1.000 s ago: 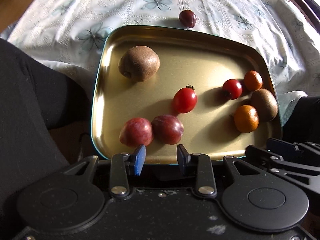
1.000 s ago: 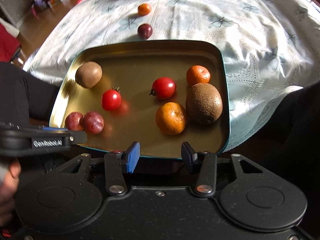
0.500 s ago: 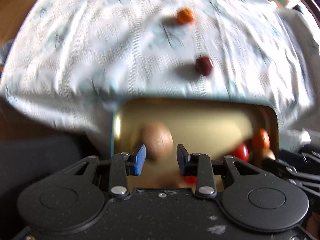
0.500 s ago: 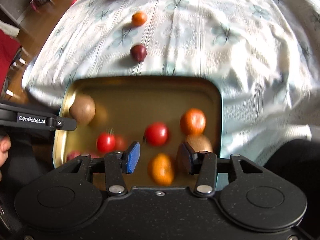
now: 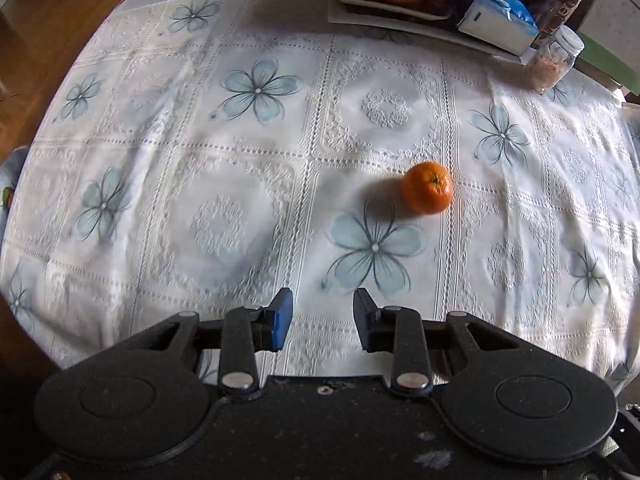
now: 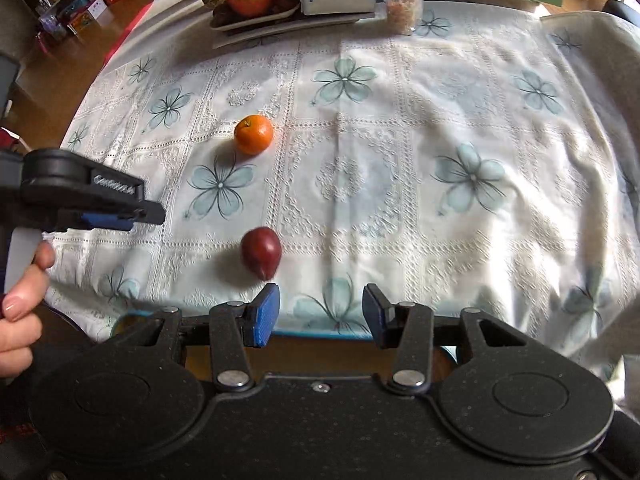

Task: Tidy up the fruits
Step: 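Move both open tools back toward the red apple and tangerine, then close the right tool on the red apple, then close the left tool on the tangerine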

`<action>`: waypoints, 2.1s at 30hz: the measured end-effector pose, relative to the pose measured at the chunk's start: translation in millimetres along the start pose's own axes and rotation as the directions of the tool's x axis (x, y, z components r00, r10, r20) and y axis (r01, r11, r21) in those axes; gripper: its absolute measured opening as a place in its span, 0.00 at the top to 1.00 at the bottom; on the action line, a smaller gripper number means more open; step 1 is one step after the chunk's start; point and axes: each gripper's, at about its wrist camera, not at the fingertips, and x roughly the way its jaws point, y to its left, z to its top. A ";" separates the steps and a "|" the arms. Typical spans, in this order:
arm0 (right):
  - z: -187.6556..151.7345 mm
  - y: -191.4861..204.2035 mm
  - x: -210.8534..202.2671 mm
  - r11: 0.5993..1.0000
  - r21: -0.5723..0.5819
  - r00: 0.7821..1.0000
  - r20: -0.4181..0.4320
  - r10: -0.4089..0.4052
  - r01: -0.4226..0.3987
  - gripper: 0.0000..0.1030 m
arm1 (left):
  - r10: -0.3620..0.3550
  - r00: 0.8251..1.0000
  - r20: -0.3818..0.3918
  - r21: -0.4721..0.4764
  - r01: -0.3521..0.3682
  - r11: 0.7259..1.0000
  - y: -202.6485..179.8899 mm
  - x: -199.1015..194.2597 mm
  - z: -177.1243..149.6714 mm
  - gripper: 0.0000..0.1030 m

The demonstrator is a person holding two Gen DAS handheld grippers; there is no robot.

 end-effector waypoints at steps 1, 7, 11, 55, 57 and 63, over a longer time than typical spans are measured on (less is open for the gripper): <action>4.4 2.6 4.8 1.000 0.001 1.000 -0.006 0.003 -0.003 0.48 | -0.008 1.000 0.000 0.008 0.008 1.000 -1.5 3.8 5.7 0.68; 17.3 21.9 33.7 1.000 -0.014 0.999 -0.035 0.007 -0.007 0.48 | -0.077 0.997 -0.026 -0.015 0.077 0.997 8.6 9.4 8.8 0.68; 17.9 39.9 49.7 0.998 -0.060 0.999 -0.043 -0.016 0.014 0.48 | -0.051 0.999 0.000 -0.035 0.051 0.998 16.8 5.5 10.1 0.68; 12.9 -35.5 23.0 0.994 0.097 0.998 0.000 -0.059 0.059 0.57 | -0.118 0.984 0.137 0.149 0.098 0.984 -28.5 13.2 1.0 0.67; 12.3 -35.6 20.5 0.994 0.081 0.997 0.008 -0.079 0.078 0.57 | -0.117 0.983 0.141 0.172 0.092 0.981 -33.6 16.3 -2.8 0.67; 12.7 -39.0 14.5 0.996 0.082 1.000 -0.019 -0.024 0.025 0.57 | -0.137 0.982 0.133 0.227 0.105 0.968 -43.5 23.6 -13.7 0.66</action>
